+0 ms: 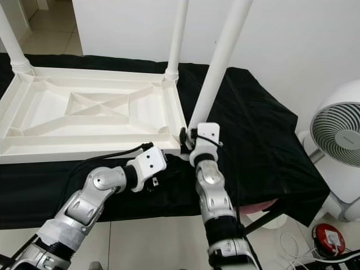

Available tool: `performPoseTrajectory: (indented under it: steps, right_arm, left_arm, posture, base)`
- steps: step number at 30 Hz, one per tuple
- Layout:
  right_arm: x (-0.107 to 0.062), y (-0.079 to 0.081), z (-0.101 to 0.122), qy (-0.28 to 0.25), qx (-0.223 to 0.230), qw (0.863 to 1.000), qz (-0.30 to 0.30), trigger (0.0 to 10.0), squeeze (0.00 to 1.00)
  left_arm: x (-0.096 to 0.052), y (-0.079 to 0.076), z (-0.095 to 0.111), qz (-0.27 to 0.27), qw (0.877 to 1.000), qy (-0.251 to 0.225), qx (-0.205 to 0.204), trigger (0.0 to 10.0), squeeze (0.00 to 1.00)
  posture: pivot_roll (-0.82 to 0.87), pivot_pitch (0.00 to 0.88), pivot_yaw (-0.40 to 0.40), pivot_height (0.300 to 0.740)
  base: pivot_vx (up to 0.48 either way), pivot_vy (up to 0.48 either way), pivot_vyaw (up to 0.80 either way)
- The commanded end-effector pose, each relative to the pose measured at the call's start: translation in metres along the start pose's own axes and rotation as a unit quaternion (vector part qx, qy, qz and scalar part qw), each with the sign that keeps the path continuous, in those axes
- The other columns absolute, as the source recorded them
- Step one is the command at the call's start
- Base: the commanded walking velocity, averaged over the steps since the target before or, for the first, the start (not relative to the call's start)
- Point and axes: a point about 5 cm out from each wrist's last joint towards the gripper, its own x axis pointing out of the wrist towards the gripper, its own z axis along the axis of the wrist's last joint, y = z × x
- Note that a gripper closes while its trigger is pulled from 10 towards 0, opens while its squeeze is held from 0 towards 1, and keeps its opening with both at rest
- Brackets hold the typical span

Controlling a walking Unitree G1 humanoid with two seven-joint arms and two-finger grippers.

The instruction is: Building children table

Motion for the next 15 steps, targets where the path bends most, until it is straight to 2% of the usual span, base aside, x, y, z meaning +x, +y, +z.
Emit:
performPoseTrajectory:
  steps: [1,2,7,12,15]
  right_arm:
    - [-0.007,-0.004,0.002,-0.014,-0.014,1.000,0.013,10.0,0.00]
    - [-0.013,-0.006,0.002,-0.022,-0.018,0.999,0.026,10.0,0.00]
    - [-0.023,-0.009,0.001,-0.027,-0.019,0.999,0.042,10.0,0.00]
    - [-0.039,-0.009,-0.009,-0.005,-0.020,0.999,0.050,10.0,0.00]
    - [-0.043,-0.006,-0.012,0.002,-0.016,0.998,0.055,10.0,0.00]
  left_arm:
    - [-0.001,0.004,0.001,0.042,0.999,-0.001,0.000,10.0,0.00]
    - [-0.002,0.005,0.002,0.043,0.999,-0.003,-0.001,10.0,0.00]
    - [-0.004,0.007,0.002,0.045,0.999,-0.004,0.001,10.0,0.00]
    - [-0.007,0.015,0.005,0.069,0.997,-0.018,-0.016,10.0,0.00]
    - [-0.008,0.018,0.007,0.078,0.996,-0.025,-0.022,10.0,0.00]
  posture:
    - [-0.04,0.000,-0.087,0.740]
    - [-0.04,0.000,-0.085,0.740]
    - [-0.04,0.000,-0.083,0.740]
    - [-0.04,0.000,-0.083,0.740]
    - [-0.04,0.000,-0.085,0.740]
  base:
    - [0.000,0.000,0.00]
    - [0.000,0.000,0.00]
    - [0.000,0.000,0.00]
    - [0.000,0.000,0.00]
    - [0.000,0.000,0.00]
